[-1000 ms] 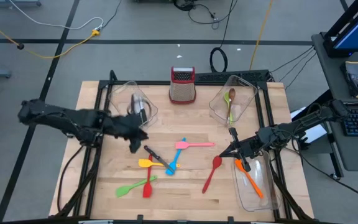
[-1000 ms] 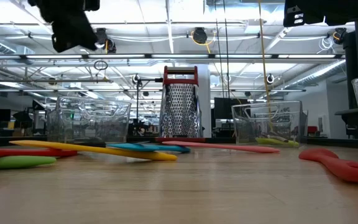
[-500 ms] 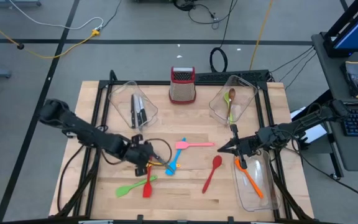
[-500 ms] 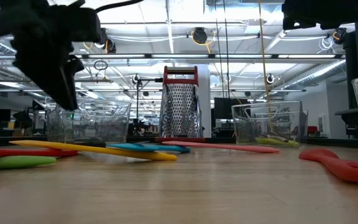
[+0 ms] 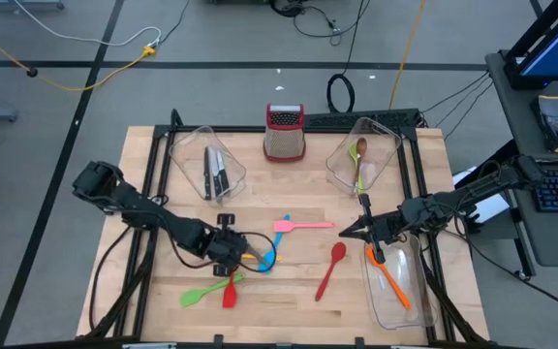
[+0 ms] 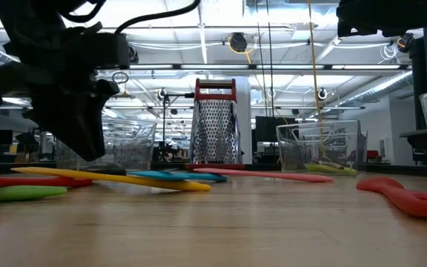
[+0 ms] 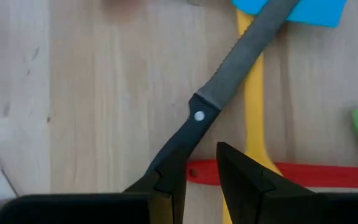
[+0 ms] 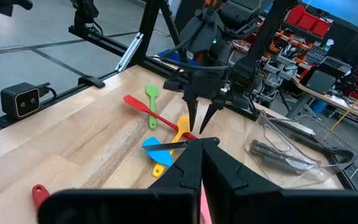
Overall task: Pick & Place Kitchen Items
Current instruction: Put the black knife into the top left transparent bin
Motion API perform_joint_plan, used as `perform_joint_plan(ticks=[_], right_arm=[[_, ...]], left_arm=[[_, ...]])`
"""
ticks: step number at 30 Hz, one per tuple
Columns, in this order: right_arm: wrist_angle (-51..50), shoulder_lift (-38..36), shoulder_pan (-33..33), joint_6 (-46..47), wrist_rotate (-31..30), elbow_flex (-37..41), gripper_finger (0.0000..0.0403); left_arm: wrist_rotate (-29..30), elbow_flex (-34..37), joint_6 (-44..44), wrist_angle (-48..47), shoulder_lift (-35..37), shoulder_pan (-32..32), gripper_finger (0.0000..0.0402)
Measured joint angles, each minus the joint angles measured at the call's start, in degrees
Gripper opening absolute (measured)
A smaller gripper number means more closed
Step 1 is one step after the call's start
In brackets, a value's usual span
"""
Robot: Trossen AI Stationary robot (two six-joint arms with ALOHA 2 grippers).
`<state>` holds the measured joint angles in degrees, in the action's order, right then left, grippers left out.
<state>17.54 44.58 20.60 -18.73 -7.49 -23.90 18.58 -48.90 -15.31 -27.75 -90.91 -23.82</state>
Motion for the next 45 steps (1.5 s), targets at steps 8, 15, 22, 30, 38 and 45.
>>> perform_joint_plan(ticks=[8, 15, 22, 30, 38, 45], right_arm=[[-1.2, -0.2, 0.0, 0.3, -0.2, 0.0, 0.0], [-3.7, -4.7, -2.0, 1.4, 2.0, 0.0, 0.0], [-6.6, -10.5, -7.7, 4.5, 19.1, 0.0, 0.0], [-14.2, -17.2, -12.7, 4.6, 21.3, 0.0, 0.0], [-18.0, -27.0, -13.8, 7.7, 21.2, 0.0, 0.0], [-21.3, -28.3, -13.8, 9.7, 21.2, 0.0, 0.0]], left_arm=[[-0.1, 0.0, -1.5, 0.8, 0.0, 2.0, 0.0093], [-0.2, 0.0, -3.2, 0.6, 0.0, 3.0, 0.0093], [-0.5, 0.0, -5.6, 0.7, 0.0, 2.9, 0.0093], [-0.5, 0.0, -6.6, 0.6, 0.0, 2.9, 0.0093], [-0.5, 0.0, -7.6, 0.6, 0.1, 3.4, 0.0093], [-0.5, 0.0, -5.3, 1.6, 0.1, 4.6, 0.0093]])
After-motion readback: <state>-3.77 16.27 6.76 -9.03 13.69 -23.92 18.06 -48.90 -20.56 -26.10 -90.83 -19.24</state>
